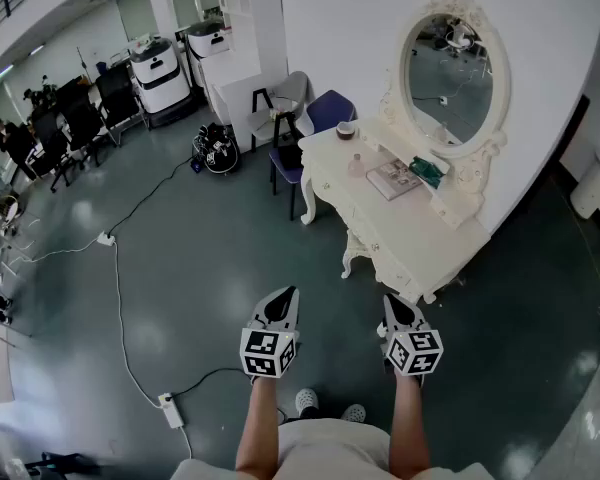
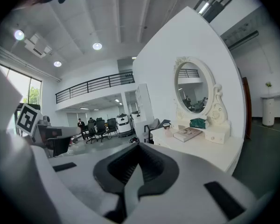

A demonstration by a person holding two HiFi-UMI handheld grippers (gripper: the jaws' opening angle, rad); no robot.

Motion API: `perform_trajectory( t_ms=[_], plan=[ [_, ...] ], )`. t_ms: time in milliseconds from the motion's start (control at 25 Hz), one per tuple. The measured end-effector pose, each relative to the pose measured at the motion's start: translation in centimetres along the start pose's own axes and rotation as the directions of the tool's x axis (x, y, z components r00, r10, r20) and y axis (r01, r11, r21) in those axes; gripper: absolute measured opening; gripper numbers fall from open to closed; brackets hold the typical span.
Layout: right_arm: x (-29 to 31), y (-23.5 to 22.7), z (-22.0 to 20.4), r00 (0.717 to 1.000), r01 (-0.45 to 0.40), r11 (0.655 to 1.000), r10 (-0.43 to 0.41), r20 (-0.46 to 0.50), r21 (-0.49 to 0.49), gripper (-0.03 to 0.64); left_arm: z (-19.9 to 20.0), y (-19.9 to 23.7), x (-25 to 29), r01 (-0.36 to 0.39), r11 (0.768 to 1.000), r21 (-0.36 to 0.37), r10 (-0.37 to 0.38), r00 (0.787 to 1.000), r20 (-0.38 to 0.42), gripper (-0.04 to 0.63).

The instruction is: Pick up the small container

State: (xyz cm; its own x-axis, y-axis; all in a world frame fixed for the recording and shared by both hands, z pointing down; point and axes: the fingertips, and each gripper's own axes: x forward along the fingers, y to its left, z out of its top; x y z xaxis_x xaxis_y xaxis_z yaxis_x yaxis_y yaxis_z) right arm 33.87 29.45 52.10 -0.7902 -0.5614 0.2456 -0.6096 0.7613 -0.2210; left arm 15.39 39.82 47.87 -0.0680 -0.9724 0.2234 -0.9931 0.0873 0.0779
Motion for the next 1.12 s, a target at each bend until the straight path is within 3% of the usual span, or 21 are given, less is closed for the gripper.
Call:
perform_trajectory(
  t_ms=[560,800,960,1120],
  plan=[
    [3.6,3.0,-1.0,0.999,0.006,0.998,-0.007,0.034,0.055,0.003,-1.2,3.9,0.6,0.046,0.999,0.006,-0.046,0.999,-0.004,0.029],
    [5.3,4.2,-1.5,1.0,0.009,1.0,-0.01,0.018,0.024,0.005,-1.3,6.2,0.6,0.042,0.999,-0.002,-0.042,0.999,-0.002,0.029],
    [7.4,4.2,-1.0,1.0,0.006,1.0,-0.006,0.013,0.004,0.118,-1.3,8.3,1.4,0.022,1.0,-0.017,-0.022,1.0,0.002,0.029],
    [10.3,4.0,-0.7,1.0,0.005,1.0,-0.005,-0.001,0.005,0.185,-1.3,10.5,3.1,0.014,1.0,-0.02,-0.014,1.0,-0.003,0.029]
  ],
)
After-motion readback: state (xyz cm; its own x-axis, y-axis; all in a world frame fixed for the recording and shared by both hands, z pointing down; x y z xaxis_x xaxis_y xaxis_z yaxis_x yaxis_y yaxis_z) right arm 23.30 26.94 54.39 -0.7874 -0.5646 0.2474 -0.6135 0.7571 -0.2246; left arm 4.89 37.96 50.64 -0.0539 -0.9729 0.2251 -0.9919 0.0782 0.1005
